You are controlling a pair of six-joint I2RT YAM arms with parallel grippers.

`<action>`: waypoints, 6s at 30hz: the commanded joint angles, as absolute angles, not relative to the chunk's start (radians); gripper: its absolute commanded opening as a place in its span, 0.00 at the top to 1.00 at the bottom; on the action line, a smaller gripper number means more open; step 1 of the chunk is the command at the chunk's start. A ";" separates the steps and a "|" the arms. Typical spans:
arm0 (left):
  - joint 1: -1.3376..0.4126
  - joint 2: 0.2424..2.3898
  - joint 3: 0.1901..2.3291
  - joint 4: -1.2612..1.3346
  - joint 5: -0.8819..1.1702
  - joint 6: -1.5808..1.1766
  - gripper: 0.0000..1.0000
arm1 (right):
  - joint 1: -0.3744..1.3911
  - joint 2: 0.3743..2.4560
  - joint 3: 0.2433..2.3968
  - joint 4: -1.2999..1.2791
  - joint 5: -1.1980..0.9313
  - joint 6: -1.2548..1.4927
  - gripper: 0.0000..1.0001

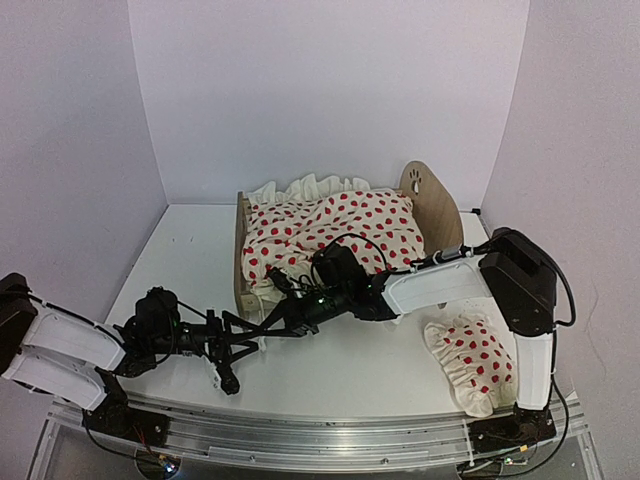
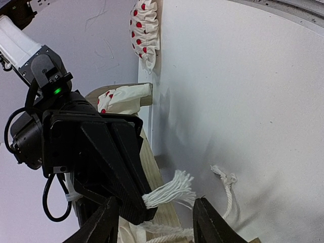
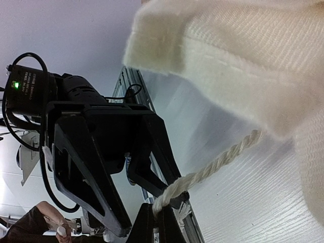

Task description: Set up the pet bed

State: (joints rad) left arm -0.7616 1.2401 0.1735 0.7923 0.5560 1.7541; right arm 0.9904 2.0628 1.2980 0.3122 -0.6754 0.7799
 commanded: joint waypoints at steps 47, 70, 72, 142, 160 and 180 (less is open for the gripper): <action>-0.757 0.951 0.205 0.274 0.610 1.619 1.00 | 1.021 1.988 1.298 -0.026 -0.096 0.073 0.43; -0.758 0.986 0.224 0.306 0.550 1.505 1.00 | 1.036 2.171 1.290 0.101 0.039 -0.172 0.96; -0.757 0.999 0.247 0.311 0.529 1.447 1.00 | 1.036 2.144 1.271 0.098 0.001 -0.154 1.00; -0.759 1.294 0.628 0.256 0.490 0.487 1.00 | 1.186 1.993 1.108 0.402 -0.016 0.158 1.00; -0.697 1.368 0.759 -0.084 0.537 0.669 0.12 | 1.186 1.958 1.120 0.463 -0.165 0.246 1.00; -0.752 1.124 0.441 0.188 0.483 1.149 0.37 | 1.068 1.992 1.227 0.489 -0.376 0.475 1.00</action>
State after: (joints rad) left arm -0.7369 1.0193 0.4001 -0.0190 0.6148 1.2295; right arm 1.0611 2.0117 1.1915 0.4592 -0.3277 0.4500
